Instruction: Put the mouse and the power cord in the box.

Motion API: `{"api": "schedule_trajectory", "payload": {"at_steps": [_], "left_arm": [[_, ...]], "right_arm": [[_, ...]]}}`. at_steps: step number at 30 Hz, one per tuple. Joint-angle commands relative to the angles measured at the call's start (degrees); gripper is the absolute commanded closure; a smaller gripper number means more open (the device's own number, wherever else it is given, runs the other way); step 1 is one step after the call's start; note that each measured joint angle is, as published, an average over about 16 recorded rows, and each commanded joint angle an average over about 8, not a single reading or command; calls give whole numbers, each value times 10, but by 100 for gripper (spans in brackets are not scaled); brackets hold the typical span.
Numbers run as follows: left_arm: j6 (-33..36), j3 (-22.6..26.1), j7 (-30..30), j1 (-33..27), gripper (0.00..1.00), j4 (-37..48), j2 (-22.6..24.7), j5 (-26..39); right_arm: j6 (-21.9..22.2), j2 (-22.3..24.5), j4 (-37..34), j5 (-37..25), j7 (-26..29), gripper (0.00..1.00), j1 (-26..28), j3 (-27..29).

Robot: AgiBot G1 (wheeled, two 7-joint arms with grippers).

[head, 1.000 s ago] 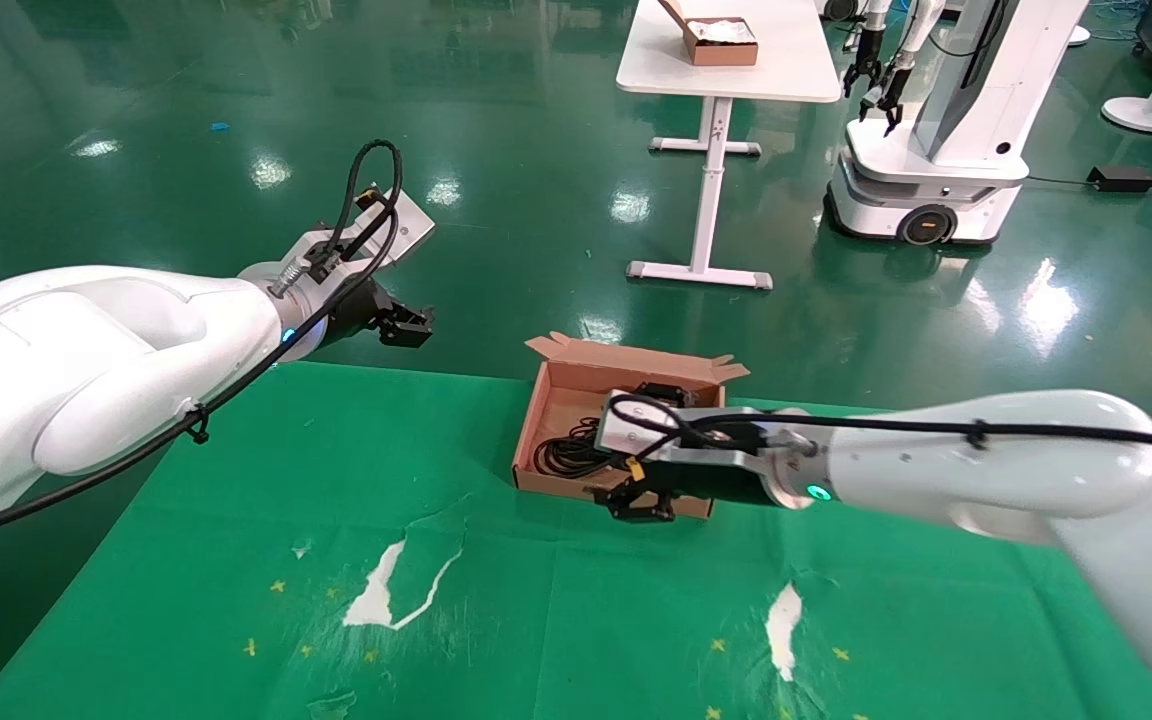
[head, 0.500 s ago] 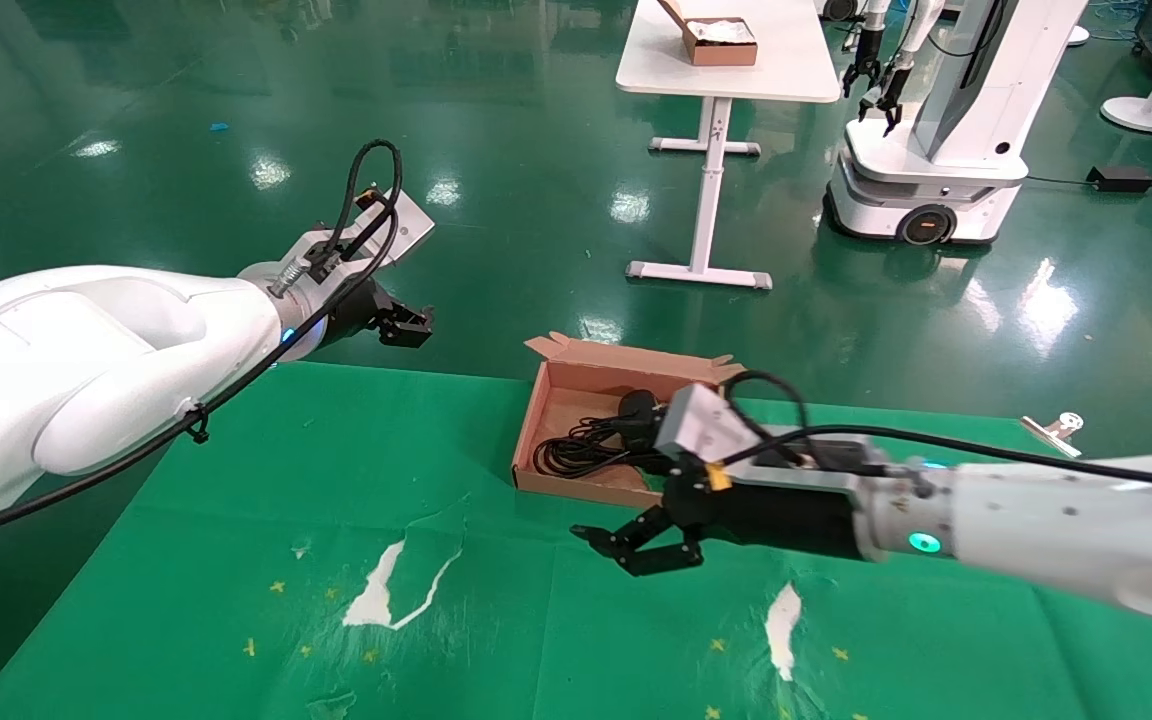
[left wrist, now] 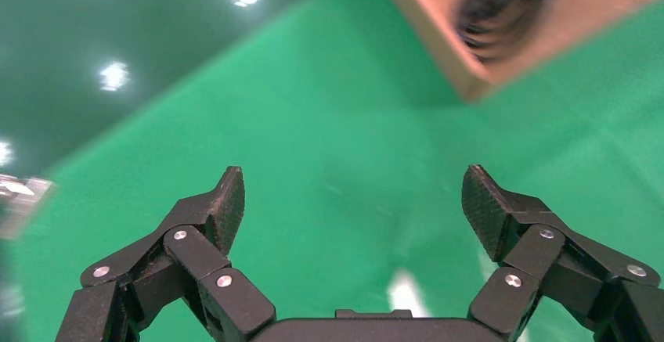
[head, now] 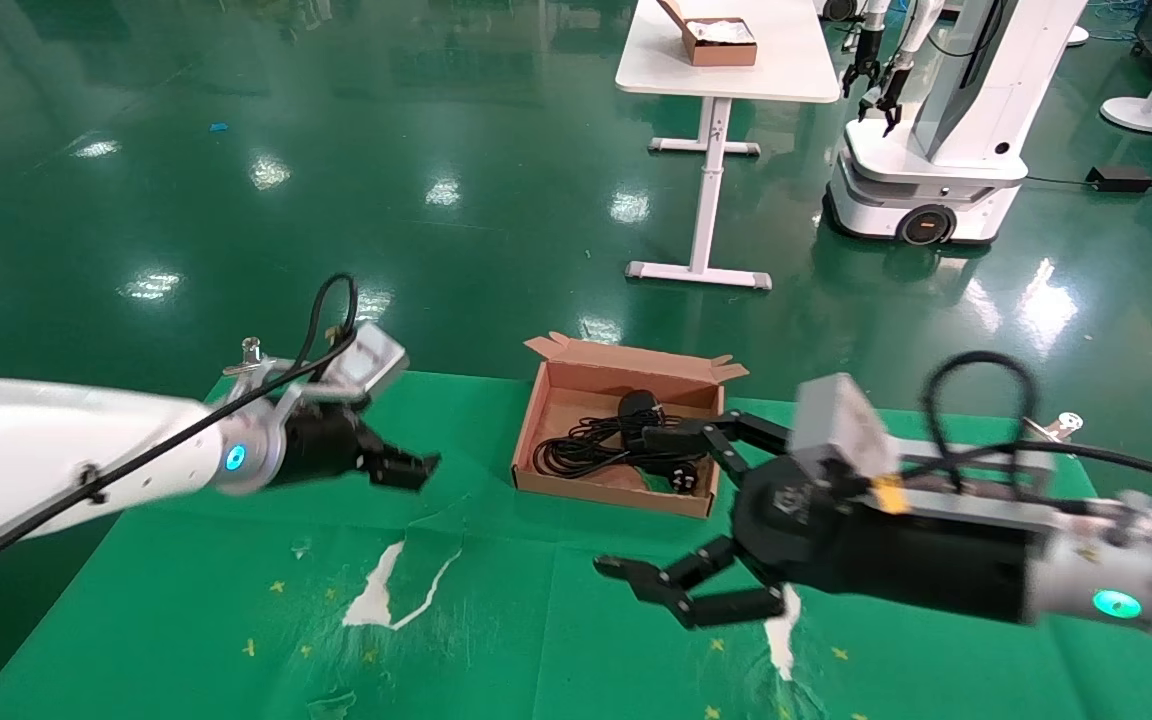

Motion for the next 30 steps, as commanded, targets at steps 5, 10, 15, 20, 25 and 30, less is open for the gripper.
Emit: {"api": "schedule_trajectory", "payload": {"at_steps": [5,10,15,20,25,30], "left_arm": [[51,-55,73,40,0,-25,-33,-102],[94,-101,134,73,0,-46,-60,-186],[136,-147,195,106,0,-66,-87,-270],[179,-193,255,139,0,-87,-115,-355],[222,-238,316,172,0,-108,-142,-439],[264,-284,377,205,0,-128,-169,-523]], "right_arm": [[-48,44,47,50,24,0,-35,44],[-88,80,85,92,43,0,-63,81],[-124,112,120,130,61,0,-89,114],[-137,124,133,144,67,0,-99,126],[-137,124,132,144,67,0,-99,125],[-137,124,132,144,67,0,-98,125]]}}
